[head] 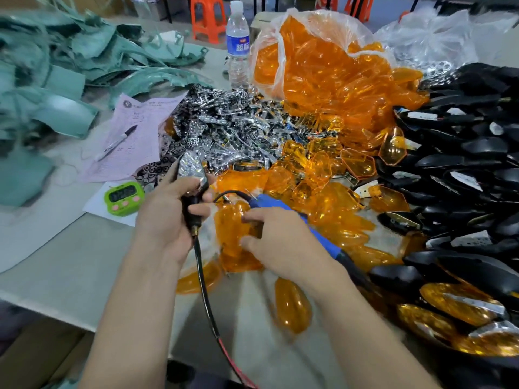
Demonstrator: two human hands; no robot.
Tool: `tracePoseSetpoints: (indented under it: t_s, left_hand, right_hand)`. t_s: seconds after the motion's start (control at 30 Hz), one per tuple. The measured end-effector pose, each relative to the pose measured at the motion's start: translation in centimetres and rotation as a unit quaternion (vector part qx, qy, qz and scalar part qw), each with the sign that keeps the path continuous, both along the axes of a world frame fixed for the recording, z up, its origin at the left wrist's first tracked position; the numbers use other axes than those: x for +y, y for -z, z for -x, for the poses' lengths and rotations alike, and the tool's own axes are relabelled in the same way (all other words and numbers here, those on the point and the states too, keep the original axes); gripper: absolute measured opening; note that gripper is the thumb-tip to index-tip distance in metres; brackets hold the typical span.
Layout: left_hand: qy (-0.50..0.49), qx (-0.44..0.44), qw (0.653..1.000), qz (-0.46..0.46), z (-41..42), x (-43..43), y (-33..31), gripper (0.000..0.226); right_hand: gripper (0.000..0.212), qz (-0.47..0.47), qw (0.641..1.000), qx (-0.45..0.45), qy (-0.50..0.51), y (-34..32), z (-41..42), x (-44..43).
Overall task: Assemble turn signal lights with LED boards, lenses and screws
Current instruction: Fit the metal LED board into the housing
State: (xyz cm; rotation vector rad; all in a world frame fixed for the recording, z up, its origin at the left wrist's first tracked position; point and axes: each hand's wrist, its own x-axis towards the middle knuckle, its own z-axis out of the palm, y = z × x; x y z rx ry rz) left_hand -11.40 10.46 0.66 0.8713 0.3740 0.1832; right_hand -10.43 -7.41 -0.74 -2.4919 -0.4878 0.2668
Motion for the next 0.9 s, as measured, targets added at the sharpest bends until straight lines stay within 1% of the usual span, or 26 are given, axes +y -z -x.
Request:
tracePoseSetpoints:
  t_s: [0.07,0.1,0.17,0.2,0.27,0.33,0.37,0.4,0.43,0.47,0.5,0.57,0.63,0.7,0.73,0.8,0.83,0.87,0.9]
  left_hand:
    - [-0.002,0.006,1.000,-0.003,0.2,0.1,0.3,0.052]
    - [0.000,0.010,1.000,-0.005,0.3,0.2,0.4,0.051]
    - [0.009,0.017,1.000,-0.009,0.6,0.1,0.5,0.042]
    - [0.015,0.020,1.000,-0.012,0.7,-0.1,0.5,0.034]
    - [0.027,0.025,0.999,-0.025,0.8,-0.6,0.5,0.022]
    - [0.033,0.029,0.998,-0.036,0.8,-1.4,0.6,0.023]
    - [0.039,0.031,0.998,-0.041,0.8,-1.7,0.6,0.025]
    - [0.049,0.032,0.997,-0.049,0.8,-2.2,0.6,0.029]
    - [0.064,0.033,0.995,-0.062,0.8,-2.8,0.6,0.033]
    - [0.080,0.035,0.993,-0.078,0.7,-3.5,0.7,0.037]
    - [0.093,0.039,0.990,-0.096,0.7,-4.3,0.7,0.039]
    - [0.111,0.054,0.985,-0.117,0.5,-6.4,0.8,0.043]
    - [0.126,0.059,0.983,-0.120,0.3,-8.5,0.9,0.051]
    - [0.155,0.037,0.981,-0.115,0.2,-10.2,1.0,0.055]
    - [0.167,0.024,0.980,-0.106,0.2,-10.9,0.9,0.055]
    - [0.168,0.012,0.982,-0.083,0.1,-11.8,0.9,0.054]
    - [0.162,0.009,0.984,-0.073,0.1,-12.0,1.0,0.054]
    - [0.157,0.004,0.985,-0.067,0.0,-12.2,1.1,0.055]
    - [0.155,-0.002,0.985,-0.072,0.1,-12.3,1.1,0.056]
  right_hand:
    - [0.026,0.101,0.992,-0.006,-0.070,-0.3,0.0,0.6]
    - [0.022,0.132,0.987,-0.022,-0.086,-0.4,0.0,0.6]
    - [0.017,0.152,0.984,-0.042,-0.088,-0.2,0.1,0.2]
    - [0.016,0.145,0.985,-0.044,-0.076,-0.2,0.2,-0.1]
    - [0.020,0.079,0.996,-0.028,-0.020,-0.2,0.5,-1.0]
    - [0.027,-0.053,0.997,0.015,0.051,-0.4,0.6,-2.4]
    - [0.029,-0.140,0.986,0.036,0.088,-0.6,0.6,-3.2]
    - [0.031,-0.229,0.965,0.046,0.123,-0.8,0.6,-4.1]
    - [0.035,-0.300,0.940,0.037,0.155,-1.0,0.6,-5.0]
    - [0.039,-0.347,0.920,0.007,0.184,-1.1,0.6,-5.8]
    - [0.044,-0.374,0.904,-0.034,0.207,-1.2,0.7,-6.3]
    - [0.053,-0.398,0.882,-0.119,0.221,-1.4,1.1,-6.6]
    - [0.056,-0.380,0.880,-0.206,0.197,-1.4,1.7,-6.6]
    - [0.046,-0.338,0.883,-0.287,0.151,-1.1,2.1,-6.5]
    - [0.040,-0.321,0.885,-0.314,0.125,-0.8,2.4,-6.4]
    - [0.032,-0.294,0.895,-0.322,0.094,0.0,2.9,-6.1]
    - [0.030,-0.297,0.900,-0.303,0.097,0.3,3.2,-5.8]
    - [0.027,-0.320,0.901,-0.271,0.113,0.5,3.4,-5.6]
    - [0.025,-0.364,0.892,-0.228,0.142,0.5,3.6,-5.4]
